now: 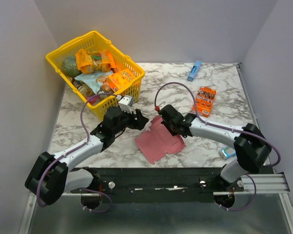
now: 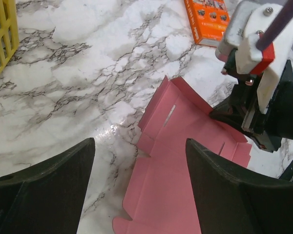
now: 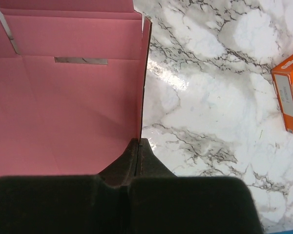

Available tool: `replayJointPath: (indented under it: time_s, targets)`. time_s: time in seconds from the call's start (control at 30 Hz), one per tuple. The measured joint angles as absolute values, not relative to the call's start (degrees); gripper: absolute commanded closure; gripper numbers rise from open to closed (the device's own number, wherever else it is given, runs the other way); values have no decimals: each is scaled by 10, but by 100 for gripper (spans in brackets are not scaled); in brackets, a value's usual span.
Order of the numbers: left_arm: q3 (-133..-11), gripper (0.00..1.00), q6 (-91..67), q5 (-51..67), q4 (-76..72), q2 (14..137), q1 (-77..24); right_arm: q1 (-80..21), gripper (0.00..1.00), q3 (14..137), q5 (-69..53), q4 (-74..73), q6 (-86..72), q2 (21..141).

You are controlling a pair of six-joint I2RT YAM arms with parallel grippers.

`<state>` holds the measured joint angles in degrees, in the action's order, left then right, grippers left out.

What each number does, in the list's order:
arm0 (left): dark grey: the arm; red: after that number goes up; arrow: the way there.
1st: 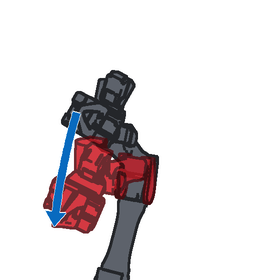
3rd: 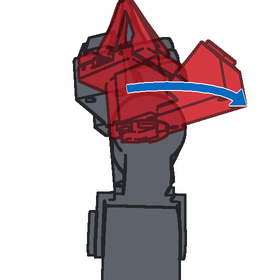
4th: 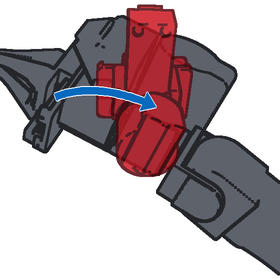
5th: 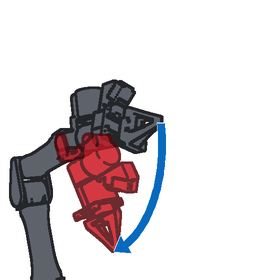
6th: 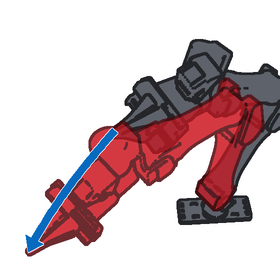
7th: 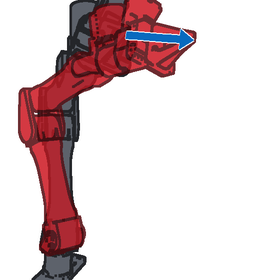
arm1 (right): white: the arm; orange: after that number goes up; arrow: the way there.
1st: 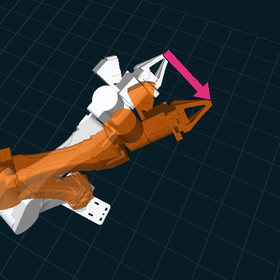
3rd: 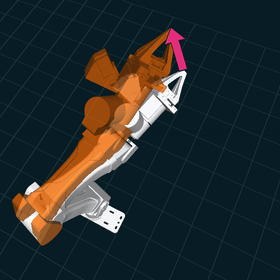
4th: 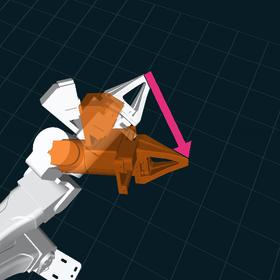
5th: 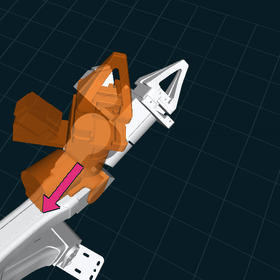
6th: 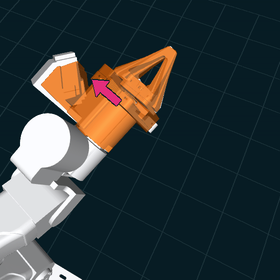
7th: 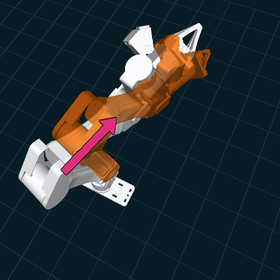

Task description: Fold the paper box

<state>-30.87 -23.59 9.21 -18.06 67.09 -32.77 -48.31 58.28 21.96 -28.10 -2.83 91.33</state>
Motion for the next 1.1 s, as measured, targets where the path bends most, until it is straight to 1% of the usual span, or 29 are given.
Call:
replayJointPath:
  time_s: [0.07,0.13,0.17,0.23,0.4,0.43,0.53,0.63,0.87,1.03,1.1]
  targets:
    - [-309,25,-251,98,-196,671,-328,-483,99,569,211,-269,-17,890]
    - [-309,26,-260,99,-205,671,-331,-484,99,560,204,-254,-7,867]
    - [-309,24,-273,101,-217,675,-334,-484,99,555,202,-245,-3,854]
    - [-310,19,-293,101,-239,688,-340,-487,99,545,201,-229,9,834]
    - [-314,17,-319,101,-251,730,-350,-506,99,535,204,-213,37,820]
    - [-314,14,-322,101,-252,731,-352,-510,99,535,206,-213,42,820]
    - [-314,10,-326,98,-255,721,-353,-520,99,535,213,-211,55,820]
    - [-314,8,-315,97,-256,707,-353,-526,99,535,216,-211,67,820]
    - [-311,8,-238,109,-252,701,-353,-529,99,541,213,-219,91,816]
    - [-303,14,-205,112,-249,704,-353,-530,99,551,207,-233,96,813]
    - [-305,14,-201,107,-239,711,-353,-531,99,561,217,-244,96,814]
